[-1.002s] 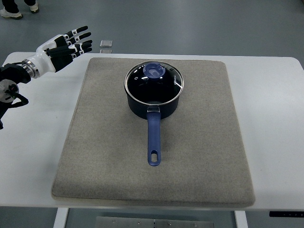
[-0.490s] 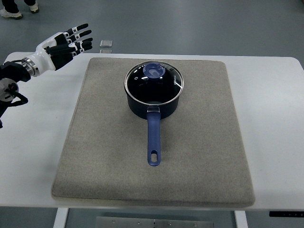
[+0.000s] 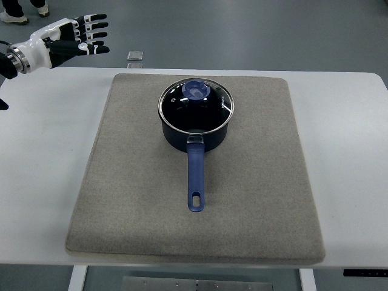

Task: Open pot lid and place left with left hand
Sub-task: 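Move the left hand over the saucepan toward the blue lid knob, then close the left hand fingers around the blue knob of the glass lid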

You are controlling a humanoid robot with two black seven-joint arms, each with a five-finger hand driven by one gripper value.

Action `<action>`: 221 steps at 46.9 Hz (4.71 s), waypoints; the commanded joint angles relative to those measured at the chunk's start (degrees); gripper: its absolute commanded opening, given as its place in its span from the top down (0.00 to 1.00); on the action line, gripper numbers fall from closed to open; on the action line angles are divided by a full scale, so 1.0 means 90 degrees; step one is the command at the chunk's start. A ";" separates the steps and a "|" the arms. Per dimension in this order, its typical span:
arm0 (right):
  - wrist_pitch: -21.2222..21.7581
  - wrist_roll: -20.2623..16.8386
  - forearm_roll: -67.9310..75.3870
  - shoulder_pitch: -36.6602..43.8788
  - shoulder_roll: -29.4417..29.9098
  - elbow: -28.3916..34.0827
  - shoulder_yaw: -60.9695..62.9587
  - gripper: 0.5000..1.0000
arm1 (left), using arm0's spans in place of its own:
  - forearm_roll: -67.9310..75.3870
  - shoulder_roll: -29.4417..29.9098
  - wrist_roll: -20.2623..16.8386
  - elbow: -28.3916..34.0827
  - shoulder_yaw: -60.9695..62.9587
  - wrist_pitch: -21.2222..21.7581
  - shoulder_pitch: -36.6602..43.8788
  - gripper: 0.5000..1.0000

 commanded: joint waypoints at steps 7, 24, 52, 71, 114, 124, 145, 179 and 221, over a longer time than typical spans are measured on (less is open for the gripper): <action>-0.0001 -0.0001 0.0000 -0.0002 0.0000 0.0000 0.0002 0.17 | 0.1508 0.0462 0.0001 -0.0846 0.0037 0.0012 -0.0337 0.05; -0.0001 -0.0001 0.0000 0.0007 0.0000 0.0000 0.0002 0.17 | 0.4136 0.0375 -0.0048 -0.1900 0.0096 0.0061 -0.0845 0.05; -0.0001 -0.0001 0.0000 -0.0002 0.0000 0.0000 0.0003 0.17 | 0.5162 -0.0660 -0.0048 -0.2194 0.2215 0.0090 -0.2915 0.08; -0.0001 -0.0001 0.0000 -0.0002 0.0000 0.0000 0.0003 0.17 | 0.5817 -0.1373 -0.0048 -0.2126 0.2839 0.0851 -0.2827 0.10; 0.0009 -0.0001 0.0000 -0.0002 0.0000 0.0000 -0.0007 0.17 | 0.5817 -0.1569 -0.0048 -0.2145 0.3338 0.1321 -0.2818 0.13; -0.0001 -0.0001 0.0000 -0.0002 0.0000 0.0000 0.0002 0.17 | 0.5817 -0.1618 -0.0048 -0.2165 0.3485 0.1301 -0.2827 0.22; -0.0001 -0.0001 0.0000 0.0007 0.0000 0.0000 0.0003 0.17 | 0.5827 -0.1657 -0.0048 -0.2165 0.3514 0.1301 -0.2847 0.27; 0.0009 -0.0001 0.0000 -0.0002 0.0000 0.0000 0.0003 0.17 | 0.5964 -0.1735 -0.0048 -0.2155 0.3514 0.1301 -0.2847 0.44; -0.0001 -0.0001 0.0000 -0.0002 0.0000 0.0000 0.0003 0.17 | 0.5973 -0.1735 -0.0048 -0.2126 0.3524 0.1301 -0.2935 1.00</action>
